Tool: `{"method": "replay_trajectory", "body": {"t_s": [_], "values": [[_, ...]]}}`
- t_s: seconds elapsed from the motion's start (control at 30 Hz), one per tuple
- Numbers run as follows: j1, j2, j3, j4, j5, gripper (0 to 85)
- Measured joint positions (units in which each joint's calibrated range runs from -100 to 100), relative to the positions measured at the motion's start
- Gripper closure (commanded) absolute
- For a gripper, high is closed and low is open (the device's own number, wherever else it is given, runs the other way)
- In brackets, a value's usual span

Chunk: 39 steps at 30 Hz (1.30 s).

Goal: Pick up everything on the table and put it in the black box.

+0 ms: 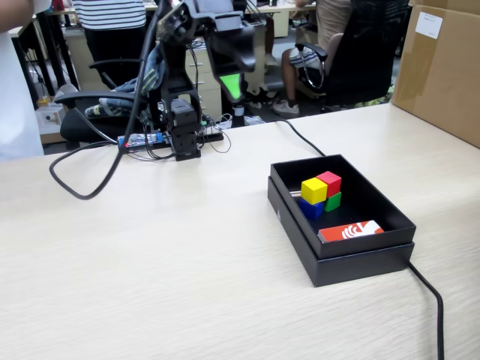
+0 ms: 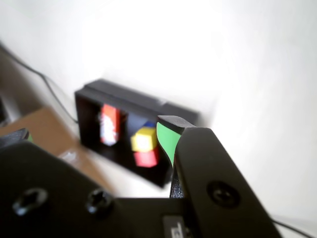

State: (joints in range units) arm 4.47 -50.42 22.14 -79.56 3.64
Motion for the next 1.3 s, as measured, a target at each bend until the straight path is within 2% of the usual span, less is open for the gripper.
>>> {"method": "replay_trajectory", "body": {"t_s": [0.13, 0.23, 0.4, 0.63, 0.67, 0.73, 1.03, 1.2, 1.3], "values": [[-1.8, -15.1, -23.4, 7.6, -1.2, 33.8], [-1.9, -25.1, -49.5, 21.6, -1.2, 33.8], [-1.9, -34.2, -72.5, 38.6, -1.2, 33.8], [-2.2, -39.4, -88.9, 51.6, -1.6, 35.8], [-2.2, -40.9, -95.2, 57.4, -1.8, 36.2], [-2.2, -42.8, -100.0, 61.7, -2.1, 37.1], [-1.2, -48.8, -113.9, 77.5, -2.2, 38.3], [-1.0, -48.9, -115.9, 79.7, -2.3, 40.2], [-0.9, -48.9, -116.1, 79.7, -2.5, 36.0]]}}
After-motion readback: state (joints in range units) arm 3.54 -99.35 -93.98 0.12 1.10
